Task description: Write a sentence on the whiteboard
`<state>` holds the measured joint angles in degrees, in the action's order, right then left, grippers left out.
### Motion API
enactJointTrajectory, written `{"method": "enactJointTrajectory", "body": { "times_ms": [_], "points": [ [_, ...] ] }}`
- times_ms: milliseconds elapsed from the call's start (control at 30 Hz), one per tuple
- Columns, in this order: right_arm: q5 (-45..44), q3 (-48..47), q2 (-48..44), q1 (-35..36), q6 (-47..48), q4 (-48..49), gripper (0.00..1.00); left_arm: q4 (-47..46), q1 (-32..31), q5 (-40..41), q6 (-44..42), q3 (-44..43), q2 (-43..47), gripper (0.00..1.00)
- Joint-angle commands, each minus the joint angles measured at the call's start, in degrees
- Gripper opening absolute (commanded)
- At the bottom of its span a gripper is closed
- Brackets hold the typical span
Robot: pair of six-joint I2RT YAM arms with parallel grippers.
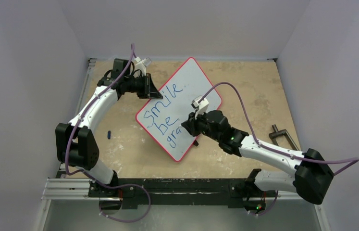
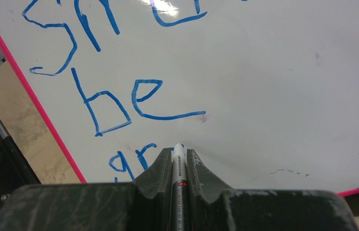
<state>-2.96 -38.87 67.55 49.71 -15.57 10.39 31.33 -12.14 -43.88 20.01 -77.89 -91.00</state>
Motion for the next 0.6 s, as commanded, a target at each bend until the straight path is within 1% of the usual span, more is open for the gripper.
{"method": "enactJointTrajectory", "body": {
  "times_ms": [0, 100, 467, 567],
  "points": [
    [-1.79, 0.05, 0.19, -0.14, -0.76, 2.52, 0.00, -2.22, 0.19, 2.57, -1.16, -0.99, 2.49, 0.00],
    [-3.96, -0.25, 0.71, -0.19, -1.11, 2.12, 0.00, -2.29, 0.19, 2.59, -1.13, -0.95, 2.45, 0.00],
    [-5.95, -2.28, 4.19, -0.30, -1.32, 2.44, 0.00, -2.24, 0.19, 2.50, -1.20, -0.95, 2.64, 0.00],
    [-8.68, -3.09, 4.96, -0.35, -1.64, 1.23, 0.00, -2.24, 0.19, 2.40, -1.20, -0.97, 2.73, 0.00]
  ]
}}
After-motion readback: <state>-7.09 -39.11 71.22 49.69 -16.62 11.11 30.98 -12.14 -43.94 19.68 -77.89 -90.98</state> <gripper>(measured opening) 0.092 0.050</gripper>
